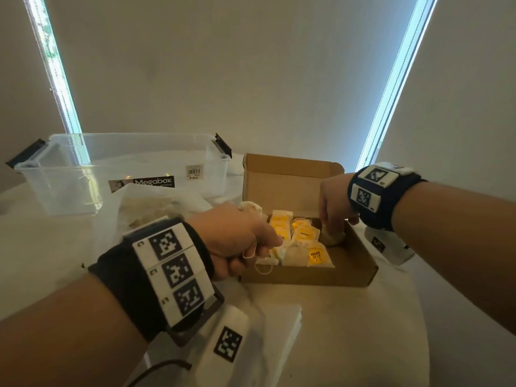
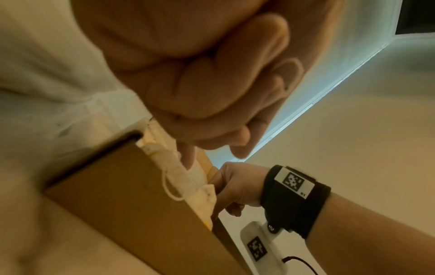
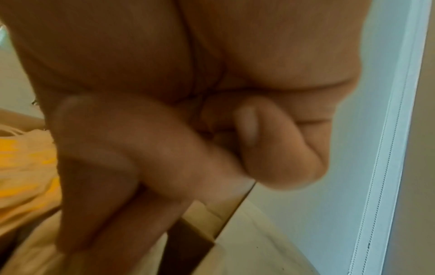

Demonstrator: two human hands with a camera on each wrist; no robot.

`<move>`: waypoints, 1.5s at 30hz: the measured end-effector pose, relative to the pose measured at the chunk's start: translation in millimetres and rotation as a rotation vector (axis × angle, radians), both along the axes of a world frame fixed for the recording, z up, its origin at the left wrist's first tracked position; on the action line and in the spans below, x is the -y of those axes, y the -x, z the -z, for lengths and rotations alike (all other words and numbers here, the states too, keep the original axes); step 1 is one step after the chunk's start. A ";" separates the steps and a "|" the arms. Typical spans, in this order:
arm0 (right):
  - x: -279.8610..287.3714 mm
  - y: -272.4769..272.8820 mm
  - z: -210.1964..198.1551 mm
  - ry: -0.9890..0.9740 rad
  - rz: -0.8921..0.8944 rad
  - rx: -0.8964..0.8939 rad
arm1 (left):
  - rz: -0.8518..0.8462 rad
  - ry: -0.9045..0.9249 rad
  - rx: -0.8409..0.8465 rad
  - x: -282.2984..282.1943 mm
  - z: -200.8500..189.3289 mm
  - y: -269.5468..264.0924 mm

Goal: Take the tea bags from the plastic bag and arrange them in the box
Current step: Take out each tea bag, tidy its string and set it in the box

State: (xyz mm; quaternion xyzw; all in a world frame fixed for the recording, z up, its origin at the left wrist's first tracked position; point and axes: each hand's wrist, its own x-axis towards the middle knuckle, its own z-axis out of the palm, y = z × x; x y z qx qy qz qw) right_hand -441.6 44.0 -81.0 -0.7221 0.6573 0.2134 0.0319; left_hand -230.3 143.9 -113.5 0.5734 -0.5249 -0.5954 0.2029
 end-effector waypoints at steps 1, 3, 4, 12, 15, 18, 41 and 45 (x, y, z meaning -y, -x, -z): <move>2.8 -2.6 2.3 -0.010 -0.007 -0.037 | 0.002 0.011 0.021 1.1 2.1 -1.2; 6.3 -6.5 4.0 -0.012 0.001 -0.041 | 0.011 0.023 0.045 0.3 3.2 -2.5; 7.1 -7.5 3.7 -0.005 -0.001 -0.020 | 0.023 0.025 0.049 -1.0 3.1 -2.4; 10.0 -9.6 6.0 0.118 0.001 0.039 | 0.097 0.095 0.222 -6.6 4.0 0.9; 10.9 -12.0 7.7 0.157 -0.026 -0.034 | 0.109 0.101 0.277 -8.8 -0.8 0.9; 11.0 -13.1 11.4 0.231 -0.038 -0.083 | 0.108 0.106 0.281 -8.7 -0.8 1.0; -1.8 1.9 -6.4 0.127 -0.055 0.099 | -0.067 -0.026 -0.178 -6.0 -8.3 -6.1; -4.3 2.6 -17.5 -0.016 -0.047 0.027 | -0.049 -0.014 -0.122 -6.1 -8.2 -6.4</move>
